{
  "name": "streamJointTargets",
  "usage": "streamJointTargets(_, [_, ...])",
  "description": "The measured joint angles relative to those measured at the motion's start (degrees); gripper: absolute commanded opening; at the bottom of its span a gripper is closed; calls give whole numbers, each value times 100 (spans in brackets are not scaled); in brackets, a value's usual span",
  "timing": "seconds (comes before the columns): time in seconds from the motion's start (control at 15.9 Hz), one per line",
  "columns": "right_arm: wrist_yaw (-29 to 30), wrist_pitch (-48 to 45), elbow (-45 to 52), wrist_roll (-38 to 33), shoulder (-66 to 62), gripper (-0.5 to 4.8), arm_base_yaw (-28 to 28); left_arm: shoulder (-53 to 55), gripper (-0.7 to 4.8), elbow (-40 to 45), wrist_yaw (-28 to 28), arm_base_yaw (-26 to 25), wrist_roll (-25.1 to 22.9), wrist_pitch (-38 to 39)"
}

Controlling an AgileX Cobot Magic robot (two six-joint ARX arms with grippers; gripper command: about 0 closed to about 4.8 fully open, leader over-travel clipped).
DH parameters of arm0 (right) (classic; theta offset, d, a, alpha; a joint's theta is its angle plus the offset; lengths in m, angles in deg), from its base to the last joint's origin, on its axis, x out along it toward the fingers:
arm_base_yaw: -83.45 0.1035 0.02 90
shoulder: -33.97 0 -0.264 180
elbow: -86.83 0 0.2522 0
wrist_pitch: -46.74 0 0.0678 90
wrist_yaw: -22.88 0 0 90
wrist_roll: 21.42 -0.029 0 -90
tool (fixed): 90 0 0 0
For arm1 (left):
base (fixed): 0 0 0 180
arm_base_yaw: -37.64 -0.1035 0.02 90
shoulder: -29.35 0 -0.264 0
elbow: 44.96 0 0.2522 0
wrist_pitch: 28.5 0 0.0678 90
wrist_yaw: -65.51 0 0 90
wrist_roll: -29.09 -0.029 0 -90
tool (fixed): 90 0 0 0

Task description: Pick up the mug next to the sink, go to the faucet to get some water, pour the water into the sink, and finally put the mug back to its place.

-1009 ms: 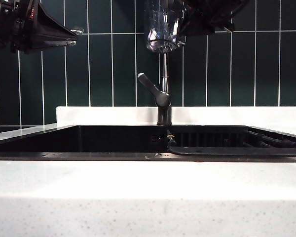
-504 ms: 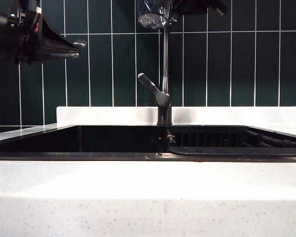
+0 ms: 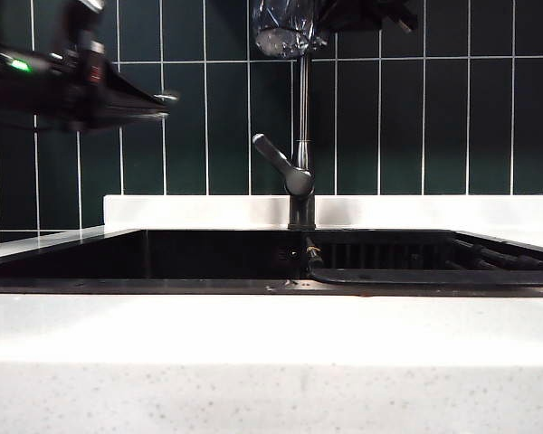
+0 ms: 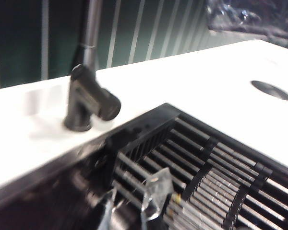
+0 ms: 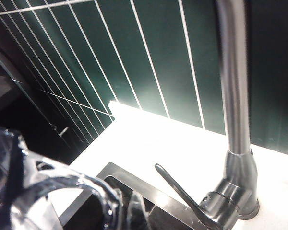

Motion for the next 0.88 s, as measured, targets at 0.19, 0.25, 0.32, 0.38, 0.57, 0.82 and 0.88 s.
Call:
streamJointTargets(0.19, [2, 81, 0, 11, -24, -7, 0, 1102, 90, -1257, -468, 0, 352, -22])
streamJointTargets(0.25, [2, 83, 0, 11, -39, -7, 0, 1443, 120, -1611, -621, -4, 463, -33])
streamJointTargets(0.32, [2, 83, -2, 11, -61, -7, 0, 1740, 205, -1910, -796, 0, 538, -31])
streamJointTargets(0.38, [0, 83, -2, 11, -98, -7, 0, 1998, 316, -2181, -979, 0, 592, -24])
streamJointTargets(0.57, [-9, 109, 0, 33, -155, -7, 0, 2658, 477, -2848, -992, 46, 586, -39])
streamJointTargets(0.82, [-59, 109, -2, 107, -155, -7, 2, 3305, 476, -3587, -1174, 186, 638, 50])
streamJointTargets(0.88, [-59, 111, 0, 114, -155, -7, 0, 3501, 476, -3934, -1209, 256, 678, 96])
